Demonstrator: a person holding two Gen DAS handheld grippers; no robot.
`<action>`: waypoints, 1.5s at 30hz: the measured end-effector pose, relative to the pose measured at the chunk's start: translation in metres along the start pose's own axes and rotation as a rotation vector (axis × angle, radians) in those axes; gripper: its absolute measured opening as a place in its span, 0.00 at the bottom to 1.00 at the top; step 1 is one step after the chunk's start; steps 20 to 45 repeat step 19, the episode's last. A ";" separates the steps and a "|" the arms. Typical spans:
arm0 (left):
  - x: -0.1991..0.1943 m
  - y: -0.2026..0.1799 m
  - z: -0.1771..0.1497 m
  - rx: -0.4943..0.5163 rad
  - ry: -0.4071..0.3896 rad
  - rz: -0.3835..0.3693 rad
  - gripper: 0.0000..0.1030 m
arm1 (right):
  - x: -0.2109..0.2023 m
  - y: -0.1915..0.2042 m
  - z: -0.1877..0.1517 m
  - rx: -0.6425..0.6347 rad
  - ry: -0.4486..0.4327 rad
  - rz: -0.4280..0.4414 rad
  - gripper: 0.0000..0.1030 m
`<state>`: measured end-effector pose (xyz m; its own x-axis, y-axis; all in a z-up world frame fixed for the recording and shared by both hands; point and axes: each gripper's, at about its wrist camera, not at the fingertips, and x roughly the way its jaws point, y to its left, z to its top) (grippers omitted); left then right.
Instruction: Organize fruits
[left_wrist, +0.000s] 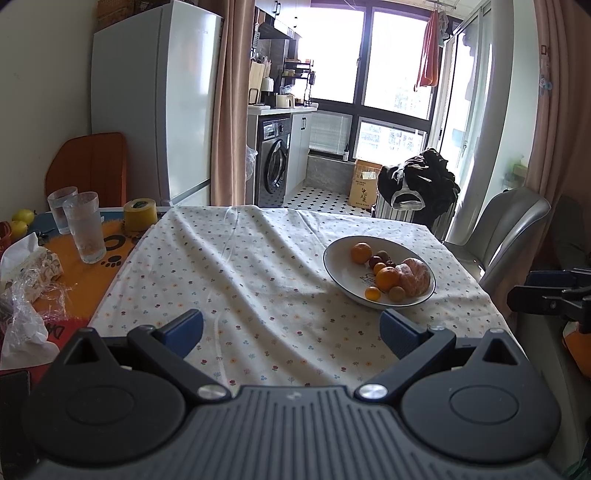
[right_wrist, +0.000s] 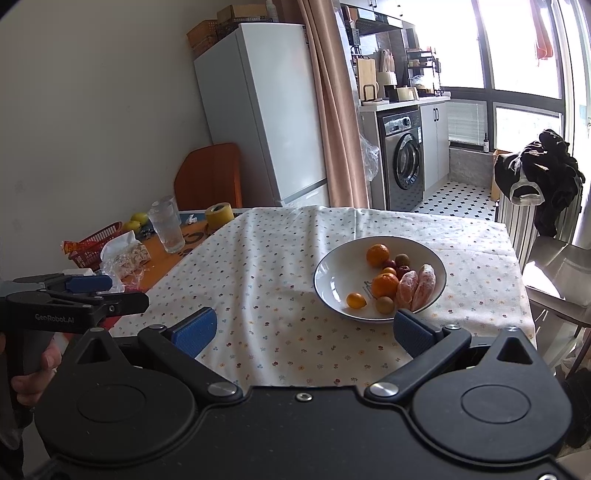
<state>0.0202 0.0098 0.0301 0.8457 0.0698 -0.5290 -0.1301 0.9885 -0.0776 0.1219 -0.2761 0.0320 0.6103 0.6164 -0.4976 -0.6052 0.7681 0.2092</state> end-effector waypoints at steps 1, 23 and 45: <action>0.001 0.000 0.000 -0.002 0.001 0.001 0.98 | 0.000 0.000 0.000 0.001 0.000 -0.001 1.00; 0.003 -0.001 -0.003 -0.002 0.010 -0.004 0.98 | 0.003 -0.004 -0.002 0.007 0.008 -0.006 1.00; 0.003 -0.001 -0.003 -0.002 0.010 -0.004 0.98 | 0.003 -0.004 -0.002 0.007 0.008 -0.006 1.00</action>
